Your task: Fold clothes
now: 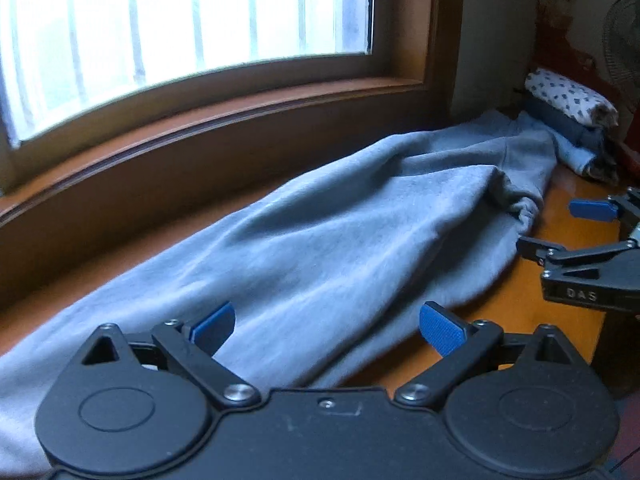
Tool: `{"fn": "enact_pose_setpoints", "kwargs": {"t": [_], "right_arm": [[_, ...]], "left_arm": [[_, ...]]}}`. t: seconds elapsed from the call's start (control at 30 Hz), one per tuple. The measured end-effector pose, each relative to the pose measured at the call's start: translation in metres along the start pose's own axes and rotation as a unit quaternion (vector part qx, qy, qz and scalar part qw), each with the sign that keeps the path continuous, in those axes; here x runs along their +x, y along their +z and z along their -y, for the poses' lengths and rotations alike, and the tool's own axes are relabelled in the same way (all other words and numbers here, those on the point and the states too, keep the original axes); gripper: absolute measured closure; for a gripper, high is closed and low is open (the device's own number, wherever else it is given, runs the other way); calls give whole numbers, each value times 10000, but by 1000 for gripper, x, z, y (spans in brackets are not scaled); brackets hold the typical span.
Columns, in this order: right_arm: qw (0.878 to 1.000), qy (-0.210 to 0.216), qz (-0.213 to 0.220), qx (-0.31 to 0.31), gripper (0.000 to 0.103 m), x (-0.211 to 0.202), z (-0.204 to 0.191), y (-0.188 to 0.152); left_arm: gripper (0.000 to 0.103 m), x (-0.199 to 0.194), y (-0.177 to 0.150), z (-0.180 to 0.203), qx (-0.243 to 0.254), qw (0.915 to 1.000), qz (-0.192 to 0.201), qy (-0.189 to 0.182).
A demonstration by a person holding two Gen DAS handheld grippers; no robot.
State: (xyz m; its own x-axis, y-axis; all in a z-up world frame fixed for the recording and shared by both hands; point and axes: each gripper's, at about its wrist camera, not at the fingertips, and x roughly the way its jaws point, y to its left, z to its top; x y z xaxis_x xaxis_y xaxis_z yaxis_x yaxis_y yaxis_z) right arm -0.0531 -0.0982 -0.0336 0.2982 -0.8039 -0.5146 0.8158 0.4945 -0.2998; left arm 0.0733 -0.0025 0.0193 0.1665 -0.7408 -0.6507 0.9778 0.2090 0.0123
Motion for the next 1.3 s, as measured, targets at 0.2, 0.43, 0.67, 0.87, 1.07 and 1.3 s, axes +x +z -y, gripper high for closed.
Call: {"fn": "enact_pose_setpoints", "kwargs": {"t": [0.2,0.43,0.67,0.87,1.07,1.3], "right_arm": [[9987,-224,-339,-312,36,48,21,10],[9947,-366,-399,-877,36,94,26,17],[9946,-591,20,-852,92,75,44,32],[9919,-779,-95,-1001,89,13,65,-18],[9892,-730,-203,-1251,68,-6,64,-49],[9801,564,563,-1819,57,-48,49,-31]], "left_arm": [[4,29,20,6,23,9998,-175,64],[4,36,25,7,-219,9984,-275,436],[4,39,28,-6,-430,9930,-306,1058],[4,48,14,-22,-568,9862,-748,1364],[2,40,5,-22,-418,9848,-786,1491],[0,25,-3,-29,-467,9802,-882,1708]]}}
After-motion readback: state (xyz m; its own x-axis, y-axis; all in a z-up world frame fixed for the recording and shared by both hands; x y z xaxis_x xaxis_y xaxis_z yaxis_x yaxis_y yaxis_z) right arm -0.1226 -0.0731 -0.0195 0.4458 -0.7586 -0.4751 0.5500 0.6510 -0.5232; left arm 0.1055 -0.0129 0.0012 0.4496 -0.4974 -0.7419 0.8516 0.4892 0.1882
